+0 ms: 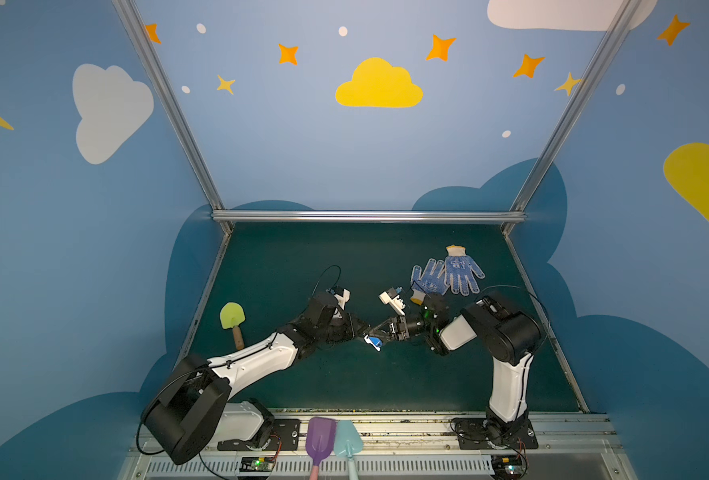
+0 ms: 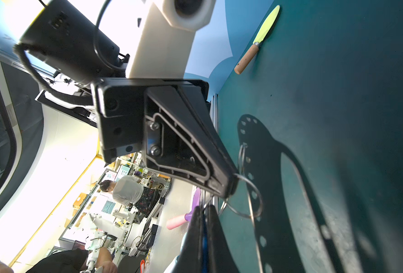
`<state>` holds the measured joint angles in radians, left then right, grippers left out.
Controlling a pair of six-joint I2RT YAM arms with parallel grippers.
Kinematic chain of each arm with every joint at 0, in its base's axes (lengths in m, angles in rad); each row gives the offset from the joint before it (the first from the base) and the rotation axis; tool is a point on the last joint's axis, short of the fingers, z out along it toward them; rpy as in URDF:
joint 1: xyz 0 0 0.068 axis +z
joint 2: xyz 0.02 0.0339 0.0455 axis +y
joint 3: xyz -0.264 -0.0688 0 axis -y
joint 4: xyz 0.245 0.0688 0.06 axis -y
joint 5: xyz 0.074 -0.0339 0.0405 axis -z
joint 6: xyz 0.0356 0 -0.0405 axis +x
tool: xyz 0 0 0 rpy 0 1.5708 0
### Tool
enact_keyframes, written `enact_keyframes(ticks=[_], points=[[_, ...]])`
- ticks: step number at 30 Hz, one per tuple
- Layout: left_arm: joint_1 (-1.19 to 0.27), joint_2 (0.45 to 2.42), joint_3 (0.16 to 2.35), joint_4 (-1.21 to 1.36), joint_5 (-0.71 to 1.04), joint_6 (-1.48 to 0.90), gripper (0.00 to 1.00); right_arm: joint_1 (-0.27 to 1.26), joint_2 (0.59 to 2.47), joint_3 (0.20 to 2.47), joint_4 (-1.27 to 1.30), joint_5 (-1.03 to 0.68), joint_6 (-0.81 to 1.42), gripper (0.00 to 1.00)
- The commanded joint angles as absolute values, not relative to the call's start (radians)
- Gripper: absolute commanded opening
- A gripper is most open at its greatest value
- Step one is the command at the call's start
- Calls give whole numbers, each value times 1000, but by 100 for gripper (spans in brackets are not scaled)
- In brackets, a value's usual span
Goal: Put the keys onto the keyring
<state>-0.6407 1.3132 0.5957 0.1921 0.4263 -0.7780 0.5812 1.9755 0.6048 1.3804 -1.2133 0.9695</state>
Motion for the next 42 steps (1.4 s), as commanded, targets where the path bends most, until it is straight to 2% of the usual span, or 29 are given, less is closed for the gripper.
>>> enact_keyframes(ticks=[1,16,27,42], points=[[-640,1293,601,185,431,-771,4,562,1937,604,1408,-1175,971,0],[-638,1248,597,158,381,-772,4,580,1994,595,1408,-1186,1000,0],[-638,1220,591,151,341,-770,4,620,1958,603,1408,-1153,1130,0],[-640,1198,577,161,350,-780,4,618,1925,612,1408,-1080,1139,0]])
